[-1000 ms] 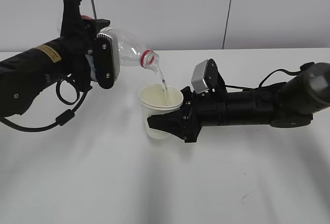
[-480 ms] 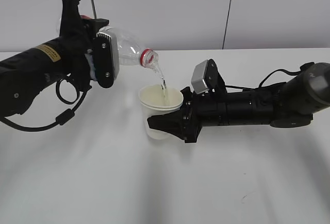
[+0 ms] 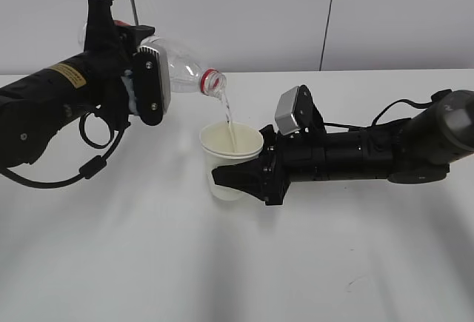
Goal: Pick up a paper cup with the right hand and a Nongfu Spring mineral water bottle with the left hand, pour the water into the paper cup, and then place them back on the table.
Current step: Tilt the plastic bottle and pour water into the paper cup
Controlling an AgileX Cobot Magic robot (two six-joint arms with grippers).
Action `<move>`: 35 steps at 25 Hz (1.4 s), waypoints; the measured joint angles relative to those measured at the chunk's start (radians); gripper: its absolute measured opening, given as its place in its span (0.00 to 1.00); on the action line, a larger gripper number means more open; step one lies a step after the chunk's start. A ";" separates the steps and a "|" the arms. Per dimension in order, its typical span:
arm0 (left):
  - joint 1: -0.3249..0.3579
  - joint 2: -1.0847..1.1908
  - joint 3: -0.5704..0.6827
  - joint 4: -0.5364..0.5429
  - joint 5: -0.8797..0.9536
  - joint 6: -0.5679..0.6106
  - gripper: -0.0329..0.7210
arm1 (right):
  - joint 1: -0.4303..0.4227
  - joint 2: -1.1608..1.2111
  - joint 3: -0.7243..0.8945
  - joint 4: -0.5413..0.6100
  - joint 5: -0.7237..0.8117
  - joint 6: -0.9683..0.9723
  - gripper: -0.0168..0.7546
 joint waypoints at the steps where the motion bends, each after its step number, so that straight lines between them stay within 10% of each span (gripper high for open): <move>1: 0.000 0.000 0.000 0.000 0.000 0.000 0.52 | 0.000 0.000 0.000 -0.001 0.000 0.000 0.65; 35: 0.000 0.000 0.000 0.000 -0.001 0.007 0.52 | 0.000 0.000 0.000 -0.008 0.003 0.000 0.65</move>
